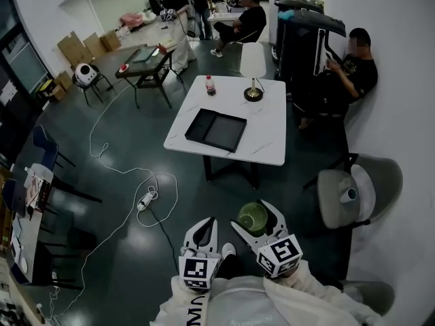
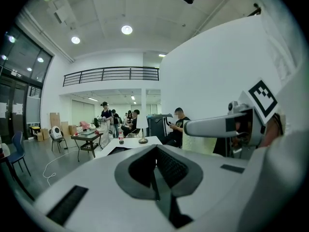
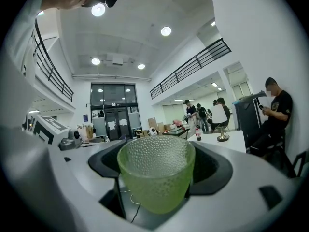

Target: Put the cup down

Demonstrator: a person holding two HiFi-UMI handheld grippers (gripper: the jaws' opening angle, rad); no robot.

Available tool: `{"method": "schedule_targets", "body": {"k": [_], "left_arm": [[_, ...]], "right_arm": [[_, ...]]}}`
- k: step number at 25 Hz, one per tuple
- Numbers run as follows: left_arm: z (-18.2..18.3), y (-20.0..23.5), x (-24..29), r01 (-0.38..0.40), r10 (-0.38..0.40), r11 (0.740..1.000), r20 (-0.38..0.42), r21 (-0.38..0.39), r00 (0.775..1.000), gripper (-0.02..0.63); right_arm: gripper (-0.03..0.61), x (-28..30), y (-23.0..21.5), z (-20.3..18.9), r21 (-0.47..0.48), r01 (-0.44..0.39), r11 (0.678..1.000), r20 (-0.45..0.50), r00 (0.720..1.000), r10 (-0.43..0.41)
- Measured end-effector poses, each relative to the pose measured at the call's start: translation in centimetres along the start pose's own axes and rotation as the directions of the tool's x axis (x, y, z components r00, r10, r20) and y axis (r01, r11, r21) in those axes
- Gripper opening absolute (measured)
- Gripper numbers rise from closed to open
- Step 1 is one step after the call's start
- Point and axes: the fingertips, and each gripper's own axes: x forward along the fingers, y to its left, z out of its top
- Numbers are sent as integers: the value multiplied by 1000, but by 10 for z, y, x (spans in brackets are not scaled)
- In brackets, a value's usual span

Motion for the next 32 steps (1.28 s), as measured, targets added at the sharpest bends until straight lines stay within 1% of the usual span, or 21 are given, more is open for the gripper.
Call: {"method": "schedule_targets", "body": {"k": [6, 13, 18, 26, 32], "left_arm": [[3, 41, 30, 14, -14, 1000, -8, -21, 1000, 11], [12, 83, 53, 31, -31, 999, 15, -8, 999, 11], [17, 113, 67, 29, -29, 1000, 33, -10, 999, 11], [16, 138, 81, 53, -52, 998, 44, -15, 998, 11], [21, 149, 90, 55, -53, 998, 77, -30, 996, 11]], "right_arm": [[402, 46, -9, 7, -4, 17, 1000, -6, 1000, -17], [402, 94, -14, 11, -10, 43, 999, -12, 999, -43], [402, 126, -15, 14, 5, 42, 999, -2, 999, -42], [402, 151, -16, 16, -11, 66, 998, -6, 998, -66], [402, 163, -17, 19, -36, 65, 997, -16, 998, -65]]}}
